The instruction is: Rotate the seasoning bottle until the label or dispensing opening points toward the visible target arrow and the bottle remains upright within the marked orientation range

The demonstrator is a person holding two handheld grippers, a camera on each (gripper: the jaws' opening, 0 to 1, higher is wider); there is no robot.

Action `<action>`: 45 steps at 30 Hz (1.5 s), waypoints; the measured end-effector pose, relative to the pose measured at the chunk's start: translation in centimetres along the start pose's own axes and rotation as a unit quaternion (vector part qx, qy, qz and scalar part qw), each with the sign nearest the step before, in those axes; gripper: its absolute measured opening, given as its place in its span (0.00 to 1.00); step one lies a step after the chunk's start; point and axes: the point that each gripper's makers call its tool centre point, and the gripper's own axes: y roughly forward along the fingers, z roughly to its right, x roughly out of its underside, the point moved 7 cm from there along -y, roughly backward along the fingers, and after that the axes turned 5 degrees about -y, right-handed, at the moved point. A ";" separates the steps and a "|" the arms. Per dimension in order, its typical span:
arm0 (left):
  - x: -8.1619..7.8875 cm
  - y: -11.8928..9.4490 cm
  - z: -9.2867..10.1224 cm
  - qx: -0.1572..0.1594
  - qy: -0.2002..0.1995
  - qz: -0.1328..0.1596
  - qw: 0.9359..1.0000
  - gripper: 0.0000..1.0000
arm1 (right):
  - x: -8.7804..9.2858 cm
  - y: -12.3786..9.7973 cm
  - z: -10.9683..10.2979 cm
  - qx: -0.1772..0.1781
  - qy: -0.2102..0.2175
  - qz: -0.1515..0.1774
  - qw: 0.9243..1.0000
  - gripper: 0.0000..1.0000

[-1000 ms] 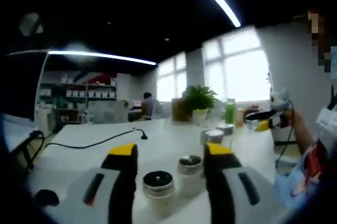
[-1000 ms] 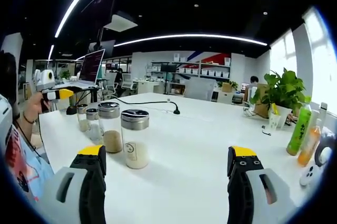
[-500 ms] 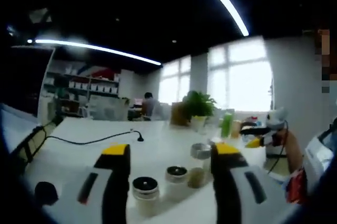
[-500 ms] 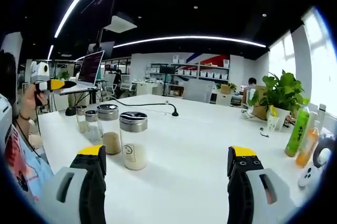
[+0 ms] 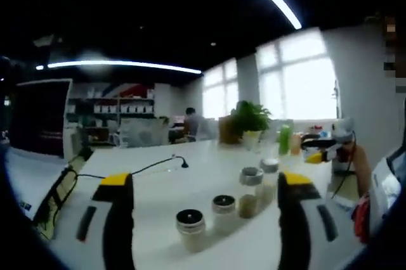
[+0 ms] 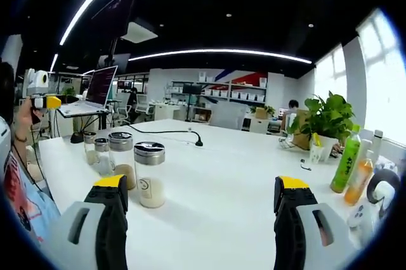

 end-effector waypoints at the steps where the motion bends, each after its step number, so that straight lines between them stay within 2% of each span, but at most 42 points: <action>1: 0.0 -0.1 -0.1 0.000 0.000 0.002 1.000 1.00 | -0.1 -0.1 0.0 0.000 0.000 0.002 1.000 0.99; 5: -0.2 -0.4 -0.3 0.003 -0.012 0.008 1.000 1.00 | -0.6 -0.7 0.2 0.010 0.002 0.006 1.000 0.99; 8: -0.1 -0.6 -0.5 -0.019 -0.007 0.003 1.000 1.00 | -1.5 -1.7 0.5 0.023 -0.008 0.027 0.999 0.99; 10: -0.2 -0.7 -0.5 -0.027 -0.006 0.008 1.000 1.00 | -1.8 -2.3 0.6 0.026 -0.008 0.030 0.999 0.99; 14: -0.5 -1.1 -0.4 -0.031 -0.004 0.011 0.999 1.00 | -2.4 -3.6 1.4 0.044 -0.005 0.044 0.998 0.99; 20: -1.0 -1.8 -0.5 -0.037 -0.005 0.020 0.999 1.00 | -3.1 -5.1 2.2 0.061 -0.007 0.046 0.997 0.99; 29: -1.8 -3.1 -1.2 -0.066 -0.006 0.031 0.997 1.00 | -4.2 -7.7 3.1 0.093 -0.020 0.060 0.994 0.99; 31: -2.0 -3.2 -1.1 -0.059 -0.025 0.039 0.997 1.00 | -4.3 -8.3 3.3 0.094 -0.022 0.059 0.994 0.99; 32: -2.4 -3.2 -0.9 -0.048 -0.040 0.057 0.996 1.00 | -4.4 -8.6 3.4 0.095 -0.018 0.065 0.993 0.99; 35: -2.6 -3.2 -1.0 -0.053 -0.030 0.059 0.996 1.00 | -4.7 -9.4 3.8 0.096 -0.004 0.083 0.992 0.99; 38: -2.7 -3.5 -1.0 -0.056 -0.026 0.061 0.996 1.00 | -4.8 -9.9 4.1 0.114 -0.009 0.089 0.989 0.99; 45: -2.7 -4.0 -1.7 -0.078 -0.013 0.062 0.995 1.00 | -4.4 -10.0 5.3 0.131 -0.007 0.080 0.988 0.99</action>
